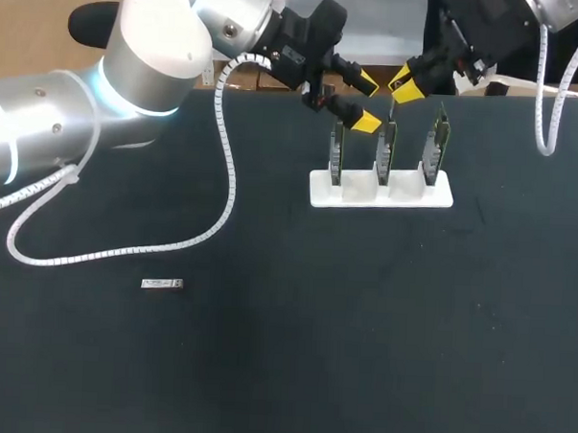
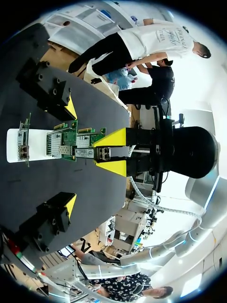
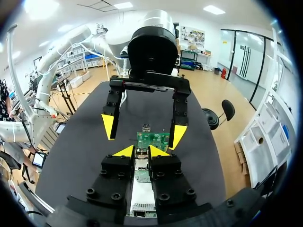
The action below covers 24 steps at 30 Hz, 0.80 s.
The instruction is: Pick up the optical module with the left hand, and insert it into the network port with the right hand.
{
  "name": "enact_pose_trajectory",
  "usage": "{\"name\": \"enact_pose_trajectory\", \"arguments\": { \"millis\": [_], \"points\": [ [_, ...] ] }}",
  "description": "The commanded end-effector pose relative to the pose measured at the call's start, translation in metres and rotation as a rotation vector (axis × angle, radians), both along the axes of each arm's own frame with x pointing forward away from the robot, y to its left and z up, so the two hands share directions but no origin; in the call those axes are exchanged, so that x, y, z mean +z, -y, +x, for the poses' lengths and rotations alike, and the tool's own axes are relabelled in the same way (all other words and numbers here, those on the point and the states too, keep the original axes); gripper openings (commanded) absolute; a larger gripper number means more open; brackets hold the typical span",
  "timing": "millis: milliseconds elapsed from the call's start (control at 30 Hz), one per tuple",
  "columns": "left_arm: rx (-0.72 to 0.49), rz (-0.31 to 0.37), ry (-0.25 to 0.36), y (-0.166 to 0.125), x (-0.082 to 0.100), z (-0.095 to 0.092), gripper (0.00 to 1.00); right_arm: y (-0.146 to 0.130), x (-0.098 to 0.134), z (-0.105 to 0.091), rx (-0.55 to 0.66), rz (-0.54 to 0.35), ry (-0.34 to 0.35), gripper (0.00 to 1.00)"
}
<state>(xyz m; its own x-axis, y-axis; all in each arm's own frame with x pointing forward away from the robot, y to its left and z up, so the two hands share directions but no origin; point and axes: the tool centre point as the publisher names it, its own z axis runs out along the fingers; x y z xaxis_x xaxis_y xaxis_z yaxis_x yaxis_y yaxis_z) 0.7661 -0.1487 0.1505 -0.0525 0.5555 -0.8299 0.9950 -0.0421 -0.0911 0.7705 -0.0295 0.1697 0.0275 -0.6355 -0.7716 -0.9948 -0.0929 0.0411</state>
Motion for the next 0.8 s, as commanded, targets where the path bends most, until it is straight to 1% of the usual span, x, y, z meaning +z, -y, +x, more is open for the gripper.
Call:
{"name": "enact_pose_trajectory", "arguments": {
  "millis": [33, 800],
  "points": [
    [-0.002, 0.005, -0.004, 0.0011, 0.0004, 0.0021, 1.0, -0.001, 0.0007, -0.0005, -0.001, 0.003, 0.004, 0.0],
    [-0.002, 0.005, -0.004, 0.0011, 0.0004, 0.0021, 1.0, -0.0033, -0.0067, 0.0007, -0.017, -0.024, 0.012, 0.0]
  ]
}}
